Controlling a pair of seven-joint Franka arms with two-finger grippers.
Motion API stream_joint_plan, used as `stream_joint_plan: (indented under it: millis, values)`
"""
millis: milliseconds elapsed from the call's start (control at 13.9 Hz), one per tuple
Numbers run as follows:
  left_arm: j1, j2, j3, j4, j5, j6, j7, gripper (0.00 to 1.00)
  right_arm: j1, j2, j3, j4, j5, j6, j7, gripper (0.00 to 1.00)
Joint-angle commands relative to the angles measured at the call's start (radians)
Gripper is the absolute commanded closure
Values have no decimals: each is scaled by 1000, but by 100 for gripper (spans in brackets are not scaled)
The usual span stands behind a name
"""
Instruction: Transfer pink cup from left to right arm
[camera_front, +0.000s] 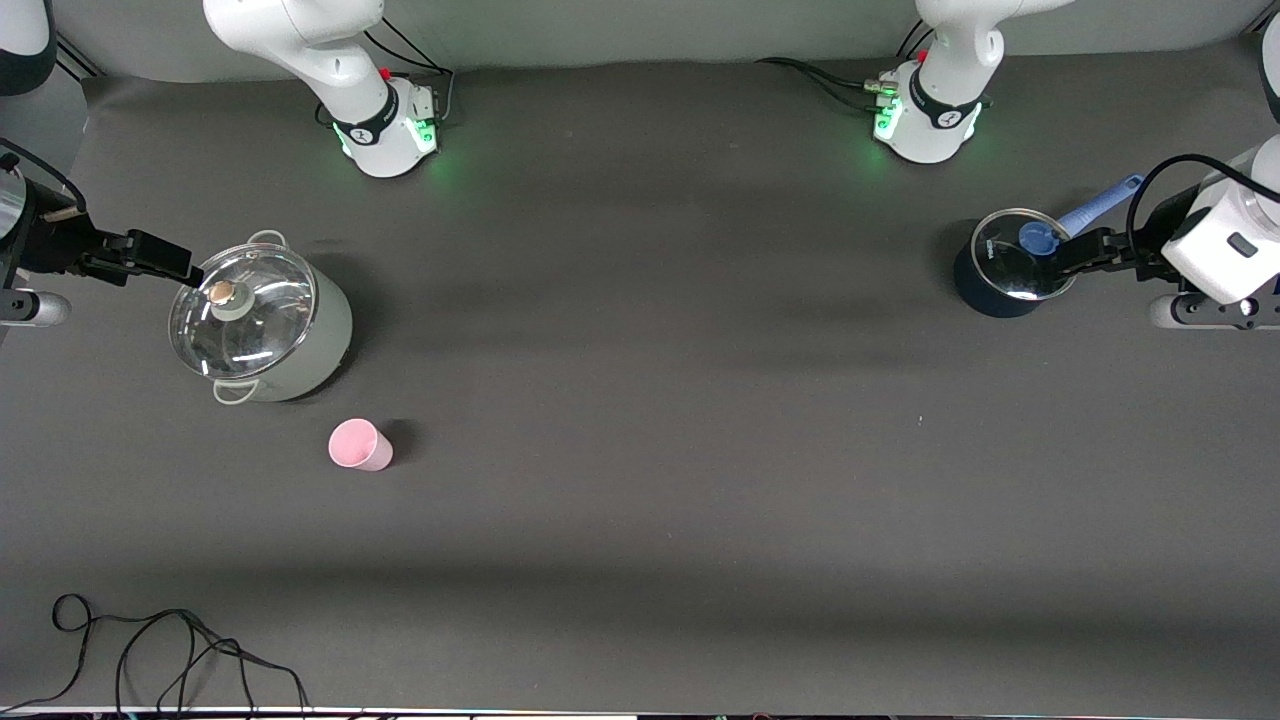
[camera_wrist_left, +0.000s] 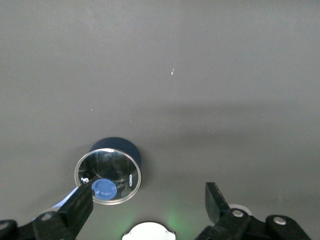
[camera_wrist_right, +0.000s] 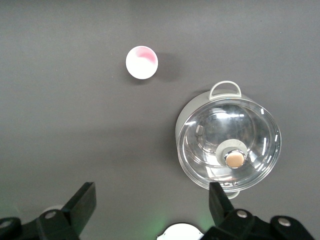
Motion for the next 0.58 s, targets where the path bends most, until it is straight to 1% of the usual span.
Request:
stream_joint_plan:
  millis: [0, 72, 216, 288, 504]
  values:
    - [-123, -4, 103, 8, 19, 52, -10, 0, -4, 3, -2, 19, -24, -26, -25, 0]
    - [-123, -2, 103, 9, 20, 76, -9, 0, -39, -3, 21, 18, -22, -26, -25, 0]
    - [-123, -1, 104, 22, 25, 115, -9, 0, -142, -17, 137, 7, -22, -26, -22, 0]
    - [-122, 1, 104, 32, 25, 136, -9, 0, -152, -25, 163, -1, -24, -20, -14, 0]
    - [-123, 35, 106, 69, 25, 173, -9, 0, -153, -45, 168, -34, -25, 23, -25, 0]
